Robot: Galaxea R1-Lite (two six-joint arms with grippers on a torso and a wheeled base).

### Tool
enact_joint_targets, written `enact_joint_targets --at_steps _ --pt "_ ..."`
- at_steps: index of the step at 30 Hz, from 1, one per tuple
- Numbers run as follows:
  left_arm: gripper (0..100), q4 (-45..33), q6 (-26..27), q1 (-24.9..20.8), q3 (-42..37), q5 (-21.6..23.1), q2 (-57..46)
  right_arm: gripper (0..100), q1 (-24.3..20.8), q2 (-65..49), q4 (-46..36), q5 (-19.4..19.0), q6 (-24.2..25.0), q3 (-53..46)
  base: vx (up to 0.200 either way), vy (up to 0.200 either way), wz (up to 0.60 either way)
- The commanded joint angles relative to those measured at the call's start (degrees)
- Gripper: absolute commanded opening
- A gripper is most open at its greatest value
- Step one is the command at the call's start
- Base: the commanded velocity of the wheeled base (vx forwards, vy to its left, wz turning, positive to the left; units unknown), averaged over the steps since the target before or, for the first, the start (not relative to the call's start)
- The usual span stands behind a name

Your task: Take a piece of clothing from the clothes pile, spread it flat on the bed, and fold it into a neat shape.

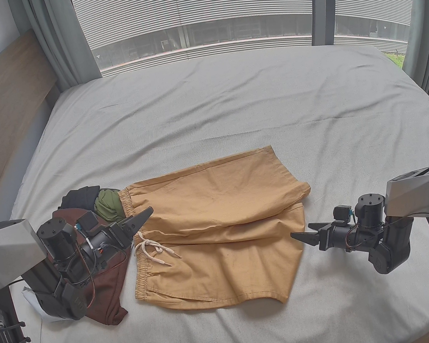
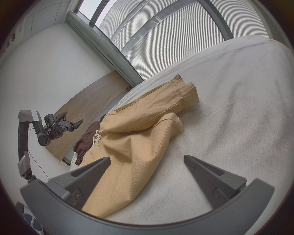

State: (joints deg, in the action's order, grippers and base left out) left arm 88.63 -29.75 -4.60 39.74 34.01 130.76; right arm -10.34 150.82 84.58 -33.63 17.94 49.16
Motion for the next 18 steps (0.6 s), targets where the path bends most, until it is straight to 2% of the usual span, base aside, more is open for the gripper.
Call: enact_joint_targets --at_steps 1,3,4,15,18 --pt "100 0.1 0.0 0.0 0.0 0.0 0.3 100 -0.5 0.8 -0.1 0.0 0.1 -0.3 0.0 0.0 0.0" --pt "100 0.0 0.0 0.0 0.0 0.0 0.3 100 -0.6 0.9 -0.1 0.0 0.1 -0.3 0.0 0.0 0.0" --pt "100 0.0 0.0 0.0 0.0 0.0 0.3 0 -0.7 0.9 -0.1 0.0 0.1 -0.3 0.0 0.0 0.0" --pt "100 0.1 0.0 0.0 -0.4 0.1 0.3 0 -1.9 1.3 0.4 0.0 0.2 -0.3 0.0 0.0 0.0" --pt "100 0.1 -0.1 0.0 -0.3 0.1 0.7 0 -1.4 -0.6 0.3 0.0 0.1 -3.0 0.0 0.0 0.0"
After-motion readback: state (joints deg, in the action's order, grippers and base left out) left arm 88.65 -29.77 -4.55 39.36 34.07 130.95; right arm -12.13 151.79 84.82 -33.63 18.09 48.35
